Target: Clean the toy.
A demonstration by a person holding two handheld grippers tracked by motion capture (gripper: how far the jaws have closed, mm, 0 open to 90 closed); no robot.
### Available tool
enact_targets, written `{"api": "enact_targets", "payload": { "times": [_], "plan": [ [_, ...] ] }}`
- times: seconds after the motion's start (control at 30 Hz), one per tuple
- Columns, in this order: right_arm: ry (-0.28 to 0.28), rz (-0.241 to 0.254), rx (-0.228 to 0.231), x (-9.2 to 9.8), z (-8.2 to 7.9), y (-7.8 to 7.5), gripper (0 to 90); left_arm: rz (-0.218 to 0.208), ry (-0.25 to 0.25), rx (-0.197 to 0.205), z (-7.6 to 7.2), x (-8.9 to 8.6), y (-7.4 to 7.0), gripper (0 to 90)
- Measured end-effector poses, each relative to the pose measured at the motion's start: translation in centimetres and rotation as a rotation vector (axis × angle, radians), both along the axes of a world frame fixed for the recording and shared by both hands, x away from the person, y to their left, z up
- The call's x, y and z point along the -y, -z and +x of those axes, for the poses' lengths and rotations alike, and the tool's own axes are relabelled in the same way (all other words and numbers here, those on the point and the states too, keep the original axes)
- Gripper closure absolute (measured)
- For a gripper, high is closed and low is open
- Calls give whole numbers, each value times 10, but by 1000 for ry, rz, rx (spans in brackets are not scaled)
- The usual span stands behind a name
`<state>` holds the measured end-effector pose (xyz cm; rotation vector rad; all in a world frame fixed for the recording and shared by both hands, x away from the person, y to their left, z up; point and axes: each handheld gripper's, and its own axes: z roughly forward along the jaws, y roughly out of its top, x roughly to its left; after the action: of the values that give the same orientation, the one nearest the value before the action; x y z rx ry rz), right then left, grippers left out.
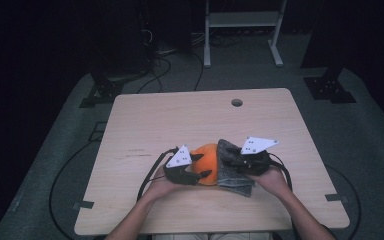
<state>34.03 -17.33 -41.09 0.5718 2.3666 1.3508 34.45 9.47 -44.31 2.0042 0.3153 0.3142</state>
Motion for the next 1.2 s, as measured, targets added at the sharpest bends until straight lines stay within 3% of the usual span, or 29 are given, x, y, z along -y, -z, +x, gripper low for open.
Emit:
{"api": "enact_targets", "payload": {
  "times": [0.07, 0.17, 0.43, 0.6, 0.7, 0.77, 0.87, 0.97, 1.07, 1.2],
  "plan": [
    [8, -21, 19, -3, -2, 2, 751, -3, 1, -9, 2, -2, 1, 385],
    [16, -31, 21, 0, -4, 5, 790, -19, -9, -32, 5, -4, 1, 386],
    [40, -31, -12, 15, -8, 13, 801, -40, -20, -43, 9, -4, 1, 370],
    [59, -90, -62, 30, -12, 23, 802, -71, -49, -66, 13, -6, 1, 335],
    [56, -141, -96, 35, -14, 31, 802, -63, -39, -63, 14, -6, 1, 362],
    [40, -107, -105, 39, -19, 29, 803, -65, -28, -71, 15, -5, 2, 382],
    [-4, -31, -45, 31, -30, 13, 804, -63, -10, -67, 16, -3, 3, 399],
    [-43, -6, 7, 11, -33, 0, 805, -40, 15, -38, 11, 3, 1, 405],
    [-47, -66, 31, -6, -28, 1, 808, -9, 30, -1, 6, 6, 0, 405],
    [-19, -73, 16, 0, -26, 10, 812, -29, 36, -31, 10, 1, 1, 410]
  ]
}}
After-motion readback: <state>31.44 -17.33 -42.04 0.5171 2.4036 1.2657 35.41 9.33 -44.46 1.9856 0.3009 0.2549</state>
